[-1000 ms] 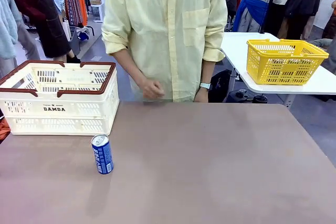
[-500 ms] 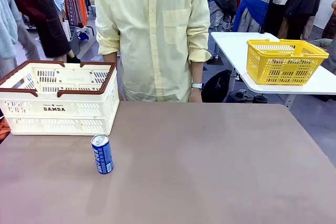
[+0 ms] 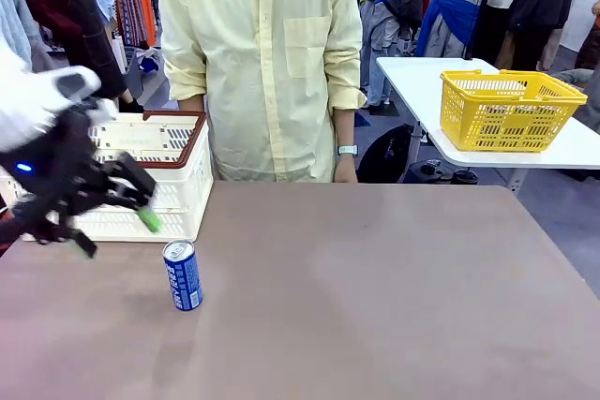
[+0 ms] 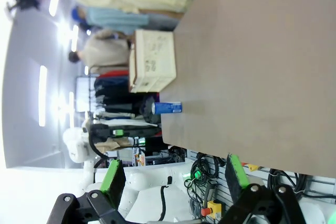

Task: Place the drinks into the Shopping basket.
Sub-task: Pick up one drink and place it into the Shopping basket.

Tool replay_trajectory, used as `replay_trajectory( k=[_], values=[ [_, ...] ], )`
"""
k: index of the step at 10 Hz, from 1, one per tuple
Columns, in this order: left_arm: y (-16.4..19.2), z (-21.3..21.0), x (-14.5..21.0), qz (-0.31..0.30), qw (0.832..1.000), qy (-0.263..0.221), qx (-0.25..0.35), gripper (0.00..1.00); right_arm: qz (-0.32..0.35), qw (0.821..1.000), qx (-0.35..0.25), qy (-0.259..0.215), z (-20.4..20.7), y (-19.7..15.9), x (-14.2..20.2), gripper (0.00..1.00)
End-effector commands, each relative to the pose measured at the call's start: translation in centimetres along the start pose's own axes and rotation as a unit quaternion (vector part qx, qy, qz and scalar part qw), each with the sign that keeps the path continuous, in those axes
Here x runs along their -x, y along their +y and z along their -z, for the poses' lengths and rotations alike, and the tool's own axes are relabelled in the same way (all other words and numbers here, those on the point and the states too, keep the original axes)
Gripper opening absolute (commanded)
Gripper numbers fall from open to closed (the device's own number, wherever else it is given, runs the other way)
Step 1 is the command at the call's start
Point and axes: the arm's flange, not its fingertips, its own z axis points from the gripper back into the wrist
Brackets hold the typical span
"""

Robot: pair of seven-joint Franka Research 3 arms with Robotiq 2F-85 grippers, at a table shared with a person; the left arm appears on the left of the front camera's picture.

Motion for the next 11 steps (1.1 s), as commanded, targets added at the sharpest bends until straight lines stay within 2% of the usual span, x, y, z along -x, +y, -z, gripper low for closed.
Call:
replay_trajectory(
  k=[1, 2, 3, 5, 6, 7, 8, 10, 11],
  values=[
    [-0.5, 2.7, -0.9, 0.039, 0.998, -0.009, -0.05, 1.0, -0.013, 1.0, -0.013, -0.008, -0.1, 0.2, -0.2, 1.0],
    [-0.6, 2.0, -0.9, 0.057, 0.998, -0.034, -0.024, 1.0, -0.013, 1.0, -0.013, -0.008, -0.1, 0.2, -0.2, 1.0],
    [-1.2, 2.1, -0.2, 0.021, 0.999, -0.002, -0.03, 1.0, -0.013, 1.0, -0.013, -0.008, -0.1, 0.2, -0.2, 1.0],
    [-1.2, 2.1, -0.2, 0.021, 0.999, -0.002, -0.03, 1.0, -0.013, 1.0, -0.013, -0.008, -0.1, 0.2, -0.2, 1.0],
    [-1.8, 2.8, -0.5, 0.04, 0.999, -0.007, -0.032, 1.0, -0.013, 1.0, -0.013, -0.008, -0.1, 0.2, -0.2, 1.0],
    [-2.1, 4.4, -2.0, 0.029, 0.997, -0.022, -0.069, 1.0, -0.013, 1.0, -0.013, -0.008, -0.1, 0.2, -0.2, 1.0],
    [-2.7, 6.1, -3.3, 0.055, 0.996, -0.013, -0.066, 1.0, -0.013, 1.0, -0.013, -0.008, -0.1, 0.2, -0.2, 1.0],
    [-2.9, 9.0, -6.0, 0.008, 0.994, 0.001, -0.107, 1.0, -0.013, 1.0, -0.013, -0.008, -0.1, 0.2, -0.2, 1.0],
    [-3.0, 10.1, -6.9, 0.006, 0.995, 0.003, -0.099, 1.0, -0.013, 1.0, -0.013, -0.008, -0.1, 0.2, -0.2, 1.0]
  ],
)
